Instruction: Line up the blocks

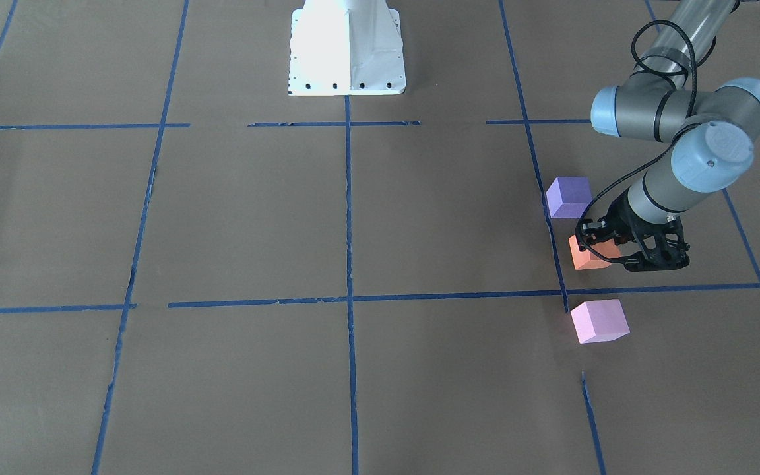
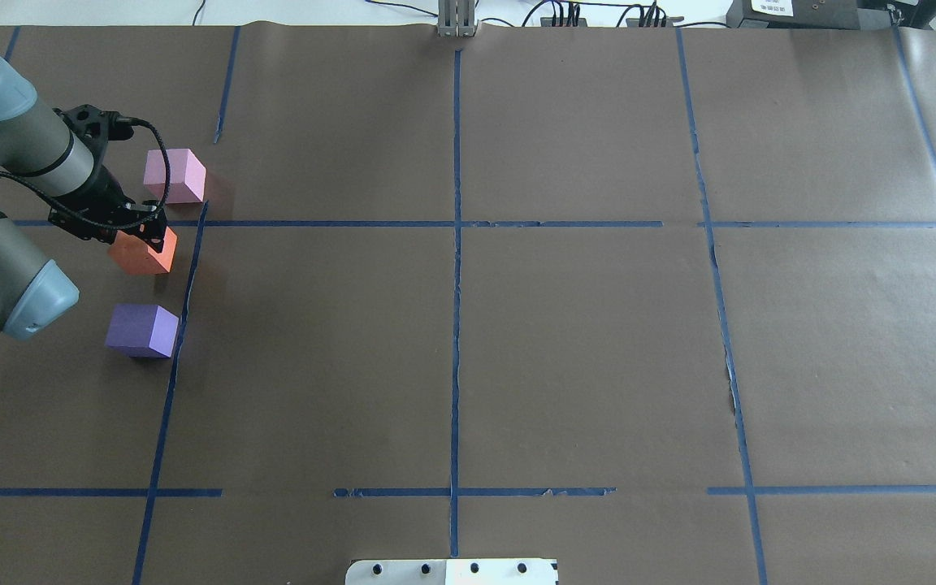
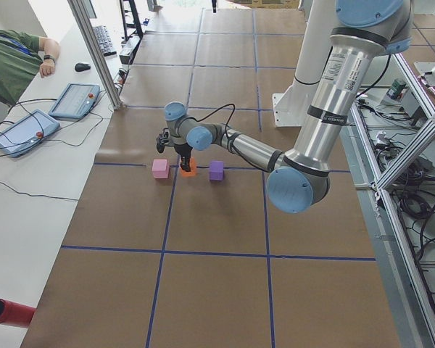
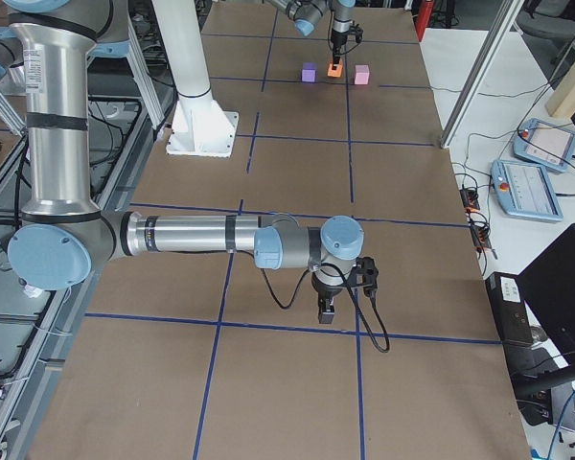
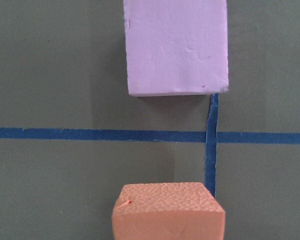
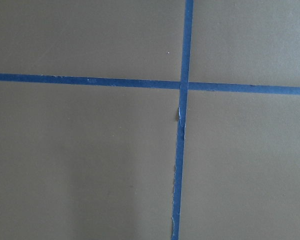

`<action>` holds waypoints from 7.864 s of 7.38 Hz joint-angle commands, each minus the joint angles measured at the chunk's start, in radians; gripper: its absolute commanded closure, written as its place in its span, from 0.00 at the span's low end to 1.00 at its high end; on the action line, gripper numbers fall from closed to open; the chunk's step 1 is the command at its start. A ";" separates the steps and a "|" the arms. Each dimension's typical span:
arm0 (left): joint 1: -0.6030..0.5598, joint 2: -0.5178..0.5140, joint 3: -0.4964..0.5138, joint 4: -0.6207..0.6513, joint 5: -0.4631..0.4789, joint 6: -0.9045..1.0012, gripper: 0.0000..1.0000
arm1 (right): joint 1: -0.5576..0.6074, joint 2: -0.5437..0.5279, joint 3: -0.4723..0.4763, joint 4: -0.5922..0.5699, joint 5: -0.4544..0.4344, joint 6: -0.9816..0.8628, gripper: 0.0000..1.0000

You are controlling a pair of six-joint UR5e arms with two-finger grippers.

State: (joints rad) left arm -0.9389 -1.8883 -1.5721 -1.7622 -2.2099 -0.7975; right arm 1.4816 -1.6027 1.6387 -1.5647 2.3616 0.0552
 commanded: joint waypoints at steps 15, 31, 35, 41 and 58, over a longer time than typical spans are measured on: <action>-0.041 -0.006 -0.240 0.161 0.021 -0.006 0.00 | 0.000 0.001 0.001 0.000 -0.001 0.000 0.00; -0.603 0.268 0.063 0.231 -0.083 1.005 0.00 | 0.000 0.000 0.000 0.000 -0.001 0.000 0.00; -0.601 0.268 0.061 0.231 -0.108 0.948 0.00 | 0.000 0.000 0.000 0.000 -0.001 0.000 0.00; -0.606 0.268 0.055 0.216 -0.108 0.931 0.00 | 0.000 0.001 0.000 0.000 -0.001 0.000 0.00; -0.633 0.264 0.053 0.205 -0.106 0.929 0.00 | 0.000 0.000 0.000 0.000 -0.001 0.000 0.00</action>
State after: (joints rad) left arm -1.5734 -1.6241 -1.5186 -1.5570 -2.3169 0.1310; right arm 1.4818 -1.6030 1.6383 -1.5647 2.3617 0.0552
